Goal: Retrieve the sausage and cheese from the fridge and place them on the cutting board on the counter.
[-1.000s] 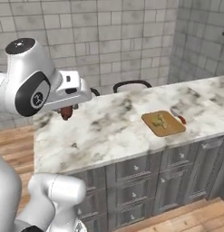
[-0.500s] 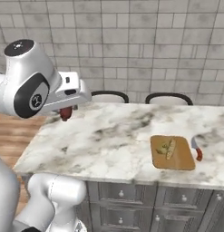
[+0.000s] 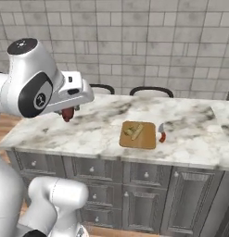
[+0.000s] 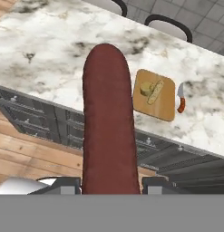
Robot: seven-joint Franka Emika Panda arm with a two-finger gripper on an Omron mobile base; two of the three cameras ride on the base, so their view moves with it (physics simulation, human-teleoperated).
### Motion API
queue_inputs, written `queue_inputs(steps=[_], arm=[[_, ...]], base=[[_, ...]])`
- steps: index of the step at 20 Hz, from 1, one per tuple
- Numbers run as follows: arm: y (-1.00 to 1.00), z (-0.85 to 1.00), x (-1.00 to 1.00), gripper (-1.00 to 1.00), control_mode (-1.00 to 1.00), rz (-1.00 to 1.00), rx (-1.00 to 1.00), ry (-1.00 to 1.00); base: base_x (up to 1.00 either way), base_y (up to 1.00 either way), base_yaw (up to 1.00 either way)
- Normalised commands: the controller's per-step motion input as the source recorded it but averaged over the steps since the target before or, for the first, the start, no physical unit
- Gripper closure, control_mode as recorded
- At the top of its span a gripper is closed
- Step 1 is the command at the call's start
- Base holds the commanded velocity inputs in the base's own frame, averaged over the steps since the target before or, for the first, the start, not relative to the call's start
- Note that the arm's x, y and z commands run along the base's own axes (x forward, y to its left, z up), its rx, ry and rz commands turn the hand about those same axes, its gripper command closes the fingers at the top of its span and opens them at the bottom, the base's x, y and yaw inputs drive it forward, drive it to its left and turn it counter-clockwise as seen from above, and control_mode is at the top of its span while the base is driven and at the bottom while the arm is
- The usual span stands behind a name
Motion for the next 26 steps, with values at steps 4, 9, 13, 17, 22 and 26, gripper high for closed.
queue_inputs(steps=[4,9,13,17,22,26], arm=[[0.0,0.0,0.0,1.0,1.0,0.0,0.0,0.0],[0.0,0.0,0.0,1.0,1.0,0.0,0.0,0.0],[0.0,0.0,0.0,1.0,1.0,0.0,0.0,0.0],[0.0,0.0,0.0,1.0,1.0,0.0,0.0,0.0],[0.0,0.0,0.0,1.0,1.0,0.0,0.0,0.0],[0.0,0.0,0.0,1.0,1.0,0.0,0.0,0.0]], base=[[0.44,-0.15,0.03],[0.93,-0.16,0.16],[0.09,-0.81,0.16],[-0.07,-0.88,0.07],[0.09,-0.04,0.0],[0.0,0.0,0.0]])
